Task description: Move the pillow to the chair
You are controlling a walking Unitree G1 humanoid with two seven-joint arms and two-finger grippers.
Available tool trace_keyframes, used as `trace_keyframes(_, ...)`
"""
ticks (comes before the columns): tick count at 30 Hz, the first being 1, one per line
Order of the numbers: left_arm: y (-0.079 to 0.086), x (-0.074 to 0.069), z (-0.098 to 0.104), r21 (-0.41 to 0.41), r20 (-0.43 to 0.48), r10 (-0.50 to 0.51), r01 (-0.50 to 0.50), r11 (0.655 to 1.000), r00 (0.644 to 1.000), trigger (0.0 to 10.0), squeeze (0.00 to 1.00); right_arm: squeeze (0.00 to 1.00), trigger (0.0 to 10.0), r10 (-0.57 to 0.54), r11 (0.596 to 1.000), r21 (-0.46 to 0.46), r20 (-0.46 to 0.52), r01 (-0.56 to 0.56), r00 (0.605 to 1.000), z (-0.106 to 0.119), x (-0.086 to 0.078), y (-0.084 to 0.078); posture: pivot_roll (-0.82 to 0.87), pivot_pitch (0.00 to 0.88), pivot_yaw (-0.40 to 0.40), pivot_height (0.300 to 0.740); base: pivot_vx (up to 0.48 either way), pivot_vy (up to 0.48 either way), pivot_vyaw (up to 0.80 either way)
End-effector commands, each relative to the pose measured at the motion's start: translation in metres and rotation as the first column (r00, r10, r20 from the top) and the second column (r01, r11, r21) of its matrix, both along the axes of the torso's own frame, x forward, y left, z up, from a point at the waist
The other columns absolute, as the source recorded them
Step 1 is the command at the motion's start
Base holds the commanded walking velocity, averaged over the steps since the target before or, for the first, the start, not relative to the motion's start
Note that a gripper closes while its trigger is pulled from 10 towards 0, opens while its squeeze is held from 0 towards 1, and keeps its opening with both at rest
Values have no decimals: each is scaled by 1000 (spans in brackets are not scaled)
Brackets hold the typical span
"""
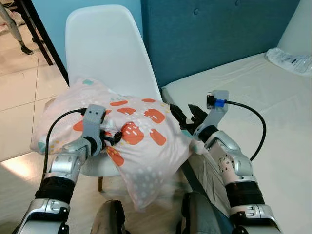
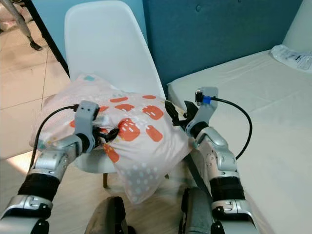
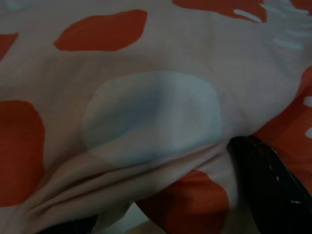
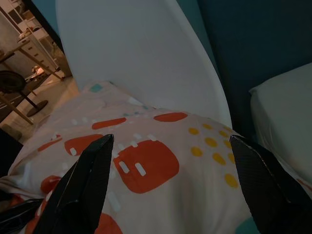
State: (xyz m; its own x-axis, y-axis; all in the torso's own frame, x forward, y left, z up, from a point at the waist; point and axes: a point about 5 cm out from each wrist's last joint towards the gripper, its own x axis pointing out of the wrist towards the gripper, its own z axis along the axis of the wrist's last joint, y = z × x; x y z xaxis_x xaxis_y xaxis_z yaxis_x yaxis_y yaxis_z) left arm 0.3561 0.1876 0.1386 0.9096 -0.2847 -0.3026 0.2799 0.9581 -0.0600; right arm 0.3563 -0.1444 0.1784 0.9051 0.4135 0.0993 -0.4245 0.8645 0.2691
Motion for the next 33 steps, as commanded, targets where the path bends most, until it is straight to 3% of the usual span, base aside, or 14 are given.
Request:
trace_keyframes(1,16,1,13,-15,9,20,-20,1000,1000,10000,0,0,10000,8,1000,3,-14,-8,1000,-3,-3,2,-42,158,50,611,0,0,0)
trace_keyframes(2,16,1,13,-15,9,20,-20,1000,1000,10000,0,0,10000,8,1000,3,-14,-8,1000,-3,-3,2,-42,158,50,611,0,0,0)
trace_keyframes(3,22,-1,18,-4,4,14,-14,1000,1000,10000,1000,0,10000,7,1000,3,-14,-7,1000,-2,-3,2,-42,158,50,611,0,0,0)
trace_keyframes(8,46,-1,38,153,57,74,-82,985,996,10000,1000,0,10000,5,1000,4,-18,-5,1000,-2,-3,2,-39,159,47,611,0,0,0)
trace_keyframes(13,53,-4,53,541,96,44,-89,836,994,10000,1000,0,10000,2,1000,3,-23,-2,1000,-3,-3,2,-39,160,47,611,0,0,0)
trace_keyframes(16,46,-5,56,570,91,14,-63,819,996,10000,1000,0,10000,1,1000,4,-23,-1,1000,-3,-3,3,-41,161,48,611,0,0,0)
trace_keyframes(17,40,-3,60,490,108,10,-62,869,994,10000,0,0,10000,1,1000,4,-23,-1,1000,-3,-3,3,-41,162,48,611,0,0,0)
trace_keyframes(19,34,-2,65,379,118,4,-49,924,993,10000,0,0,10000,1,1000,5,-24,-1,1000,-3,-3,3,-40,161,48,611,0,0,0)
trace_keyframes(20,23,-1,75,138,143,-18,-2,990,990,10000,0,0,10000,1,1000,4,-25,-1,1000,-3,-3,3,-39,160,48,611,0,0,0)
trace_keyframes(22,14,-1,83,-81,171,-47,61,995,984,10000,0,0,10000,1,1000,3,-27,-1,1000,-3,-4,2,-38,159,49,611,0,0,0)
trace_keyframes(25,7,-2,88,-238,192,-67,112,965,979,10000,0,0,10000,1,1000,4,-27,0,1000,-3,-4,2,-37,157,51,611,0,0,0)
trace_keyframes(26,-6,-5,96,-454,237,-100,201,868,966,10000,0,0,10000,0,1000,6,-26,0,1000,-3,-4,3,-36,156,52,611,0,0,0)
trace_keyframes(27,-8,-6,99,-499,250,-108,223,838,962,10000,0,0,10000,-1,1000,6,-25,1,1000,-3,-4,3,-36,156,52,611,0,0,0)
trace_keyframes(33,-24,-9,92,-565,255,-123,252,786,959,10000,0,0,10000,14,1000,-15,-35,-14,999,-5,-5,6,-39,155,52,611,0,0,0)
